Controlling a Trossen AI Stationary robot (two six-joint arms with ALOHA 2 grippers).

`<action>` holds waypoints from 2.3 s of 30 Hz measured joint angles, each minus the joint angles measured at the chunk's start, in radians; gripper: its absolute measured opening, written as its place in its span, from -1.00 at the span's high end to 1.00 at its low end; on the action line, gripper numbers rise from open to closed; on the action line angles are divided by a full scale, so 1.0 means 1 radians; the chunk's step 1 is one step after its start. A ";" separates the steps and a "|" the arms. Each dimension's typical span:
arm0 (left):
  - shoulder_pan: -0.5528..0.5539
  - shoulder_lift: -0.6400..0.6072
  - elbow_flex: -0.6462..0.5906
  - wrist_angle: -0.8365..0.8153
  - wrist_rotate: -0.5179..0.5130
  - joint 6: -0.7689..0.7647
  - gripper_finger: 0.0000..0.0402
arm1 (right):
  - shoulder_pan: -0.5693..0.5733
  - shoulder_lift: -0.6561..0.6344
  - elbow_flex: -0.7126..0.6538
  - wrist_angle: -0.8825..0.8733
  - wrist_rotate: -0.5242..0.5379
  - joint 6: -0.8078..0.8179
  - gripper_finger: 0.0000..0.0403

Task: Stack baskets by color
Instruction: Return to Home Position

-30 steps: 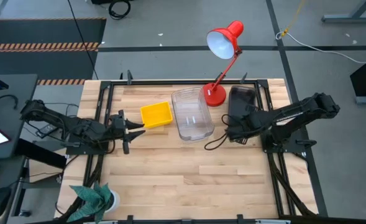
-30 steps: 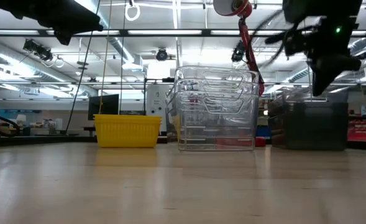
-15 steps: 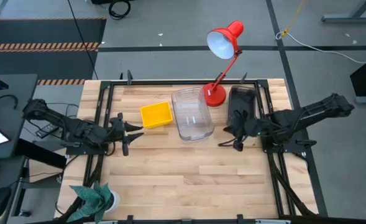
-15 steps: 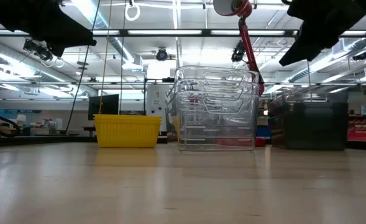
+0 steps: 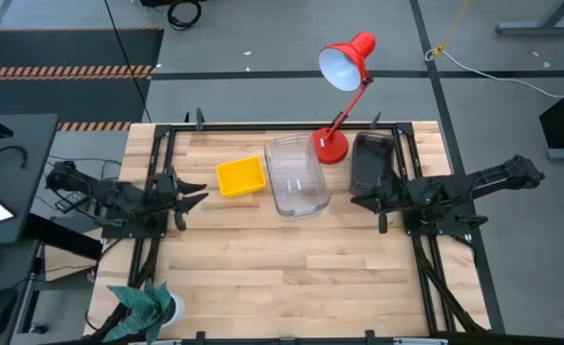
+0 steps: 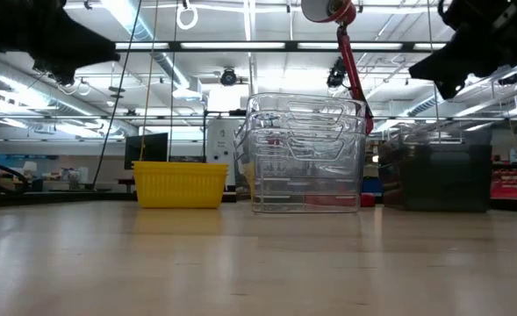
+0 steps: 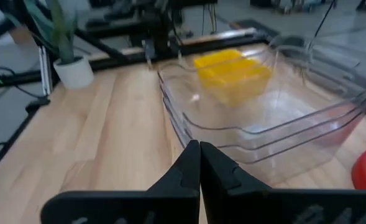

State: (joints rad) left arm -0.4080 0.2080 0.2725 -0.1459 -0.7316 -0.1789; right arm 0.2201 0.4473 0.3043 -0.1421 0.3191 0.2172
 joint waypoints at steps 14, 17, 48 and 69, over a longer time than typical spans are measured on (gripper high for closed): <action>0.001 -0.202 -0.071 -0.092 -0.097 0.015 0.45 | -0.085 -0.324 -0.164 0.107 -0.069 -0.096 0.99; 0.002 -0.204 -0.070 -0.107 -0.099 0.032 0.53 | -0.115 -0.377 -0.194 0.109 -0.070 -0.099 0.99; 0.002 -0.195 -0.263 0.361 0.038 0.125 0.82 | -0.277 -0.441 -0.298 0.328 -0.181 -0.096 0.87; 0.002 -0.195 -0.264 0.317 0.037 -0.038 0.80 | -0.277 -0.441 -0.298 0.328 -0.180 -0.097 0.86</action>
State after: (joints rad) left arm -0.4064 0.0128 0.0090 0.1707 -0.6945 -0.2166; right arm -0.0566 0.0063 0.0063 0.1860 0.1394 0.1204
